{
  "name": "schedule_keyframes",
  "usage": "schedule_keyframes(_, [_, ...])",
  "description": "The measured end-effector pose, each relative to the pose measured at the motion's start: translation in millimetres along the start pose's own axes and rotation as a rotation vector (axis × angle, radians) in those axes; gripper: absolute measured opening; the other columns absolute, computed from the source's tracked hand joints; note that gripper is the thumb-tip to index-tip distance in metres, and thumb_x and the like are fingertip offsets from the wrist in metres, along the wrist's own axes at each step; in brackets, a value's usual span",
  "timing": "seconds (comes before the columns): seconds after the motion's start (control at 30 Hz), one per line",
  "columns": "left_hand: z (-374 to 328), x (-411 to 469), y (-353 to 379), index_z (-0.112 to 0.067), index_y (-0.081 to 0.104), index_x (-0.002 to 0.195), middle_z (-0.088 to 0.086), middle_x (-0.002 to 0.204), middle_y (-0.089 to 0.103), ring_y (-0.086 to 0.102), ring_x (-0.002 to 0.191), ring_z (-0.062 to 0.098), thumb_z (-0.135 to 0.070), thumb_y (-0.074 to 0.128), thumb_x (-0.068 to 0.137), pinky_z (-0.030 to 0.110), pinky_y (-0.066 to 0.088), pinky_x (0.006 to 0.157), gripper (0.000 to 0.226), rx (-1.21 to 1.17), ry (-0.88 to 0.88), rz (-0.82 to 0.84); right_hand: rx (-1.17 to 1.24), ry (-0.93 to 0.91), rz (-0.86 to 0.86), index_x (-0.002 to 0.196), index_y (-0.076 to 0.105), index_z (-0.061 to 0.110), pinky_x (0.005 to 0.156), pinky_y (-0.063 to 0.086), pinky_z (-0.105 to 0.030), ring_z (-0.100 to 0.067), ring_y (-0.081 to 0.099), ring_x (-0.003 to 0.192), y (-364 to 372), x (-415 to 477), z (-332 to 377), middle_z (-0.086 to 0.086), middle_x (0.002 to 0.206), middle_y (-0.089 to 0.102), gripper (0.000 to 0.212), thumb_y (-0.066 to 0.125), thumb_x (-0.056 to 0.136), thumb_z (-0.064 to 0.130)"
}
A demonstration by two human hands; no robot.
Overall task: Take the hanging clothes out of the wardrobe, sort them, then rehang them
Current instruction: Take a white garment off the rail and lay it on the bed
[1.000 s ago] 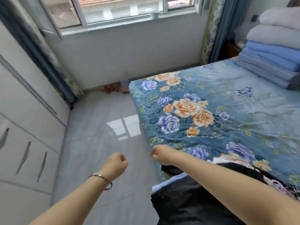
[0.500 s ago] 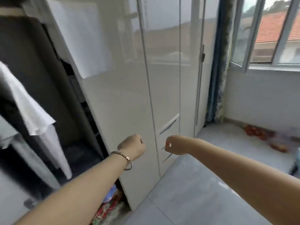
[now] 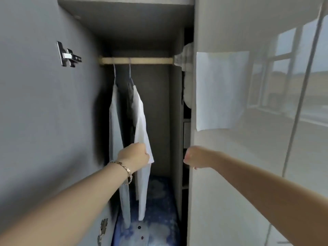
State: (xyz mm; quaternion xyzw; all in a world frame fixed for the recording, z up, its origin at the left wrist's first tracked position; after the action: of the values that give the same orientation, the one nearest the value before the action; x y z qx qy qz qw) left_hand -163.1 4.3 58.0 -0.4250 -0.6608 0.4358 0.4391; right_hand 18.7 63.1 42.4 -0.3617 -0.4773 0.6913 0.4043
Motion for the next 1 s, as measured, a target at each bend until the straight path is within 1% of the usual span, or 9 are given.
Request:
schedule_keyframes(0.17, [22,42,-56,-0.016,0.056,0.095,0.0,0.093,0.062,0.056,0.082,0.02,-0.021,0.042,0.093,0.027,0.04,0.066,0.015,0.049,-0.084,-0.122,0.054,-0.118,-0.125,0.111,0.063,0.002,0.088,0.051,-0.034,-0.026,0.062,0.095,-46,62,39,-0.015,0.111,0.066,0.033,0.042,0.095,0.023])
schedule_keyframes(0.27, [26,71,-82,-0.016,0.057,0.097,0.002,0.098,0.064,0.059,0.088,0.021,-0.023,0.042,0.095,0.028,0.042,0.069,0.017,0.055,-0.102,-0.172,0.126,-0.161,-0.202,0.1,0.061,-0.002,0.07,0.048,-0.029,-0.021,0.058,0.077,-76,98,62,-0.013,0.092,0.064,0.036,0.038,0.098,0.025])
schedule_keyframes(0.33, [30,94,-93,-0.016,0.058,0.1,0.003,0.099,0.064,0.061,0.09,0.022,-0.024,0.042,0.096,0.029,0.043,0.069,0.018,0.049,-0.107,-0.193,0.21,-0.169,-0.277,0.075,0.053,0.004,0.055,0.038,-0.026,-0.016,0.045,0.057,-100,123,81,-0.006,0.066,0.051,0.036,0.039,0.098,0.027])
schedule_keyframes(0.47, [37,140,-110,-0.017,0.058,0.102,0.003,0.098,0.064,0.062,0.089,0.022,-0.026,0.043,0.096,0.03,0.046,0.071,0.018,0.051,-0.077,-0.233,0.364,-0.186,-0.394,0.056,0.036,0.012,0.048,0.032,-0.025,-0.015,0.037,0.048,-144,181,127,-0.001,0.052,0.036,0.046,0.043,0.095,0.035])
schedule_keyframes(0.57, [40,167,-124,-0.017,0.059,0.104,0.002,0.1,0.064,0.061,0.092,0.023,-0.028,0.044,0.095,0.031,0.048,0.075,0.021,0.032,-0.05,-0.263,0.471,-0.229,-0.315,0.066,0.039,0.011,0.048,0.033,-0.023,-0.015,0.04,0.05,-152,219,165,-0.003,0.059,0.041,0.039,0.054,0.09,0.038])
schedule_keyframes(0.7, [49,193,-128,-0.017,0.057,0.107,0.004,0.102,0.062,0.061,0.092,0.025,-0.028,0.045,0.095,0.033,0.05,0.077,0.021,-0.005,-0.016,-0.304,0.441,-0.222,-0.235,0.083,0.041,0.01,0.048,0.034,-0.022,-0.014,0.041,0.057,-150,254,194,-0.004,0.072,0.043,0.019,0.054,0.092,0.019])
schedule_keyframes(0.8, [55,207,-122,-0.015,0.057,0.105,0.003,0.099,0.06,0.06,0.093,0.026,-0.028,0.044,0.095,0.033,0.049,0.075,0.021,-0.038,-0.011,-0.294,0.528,-0.22,-0.305,0.088,0.053,0.006,0.065,0.037,-0.028,-0.02,0.047,0.073,-159,269,197,-0.004,0.075,0.045,0.011,0.051,0.094,0.015])
schedule_keyframes(0.9, [62,217,-113,-0.013,0.056,0.104,0.005,0.098,0.06,0.06,0.094,0.026,-0.024,0.045,0.095,0.03,0.046,0.072,0.019,-0.064,-0.025,-0.237,0.574,-0.203,-0.42,0.117,0.056,-0.003,0.072,0.039,-0.028,-0.024,0.052,0.088,-176,270,192,-0.013,0.094,0.053,0.034,0.054,0.094,0.021])
schedule_keyframes(1.0, [70,226,-106,-0.011,0.056,0.105,0.004,0.086,0.059,0.062,0.089,0.025,-0.022,0.044,0.095,0.03,0.048,0.07,0.019,-0.103,-0.021,-0.194,0.585,-0.196,-0.507,0.122,0.053,-0.003,0.078,0.045,-0.034,-0.027,0.058,0.098,-200,259,187,-0.013,0.094,0.06,0.037,0.052,0.095,0.023])
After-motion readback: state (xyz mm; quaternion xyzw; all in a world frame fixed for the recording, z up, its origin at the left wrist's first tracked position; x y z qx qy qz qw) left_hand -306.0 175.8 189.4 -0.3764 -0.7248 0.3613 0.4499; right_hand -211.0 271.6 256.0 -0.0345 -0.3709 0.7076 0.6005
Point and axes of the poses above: each hand's wrist, its own x-axis towards the middle knuckle, its own y-axis out of the palm, z = x × y, the point moved 6 cm from there along x, towards the middle knuckle
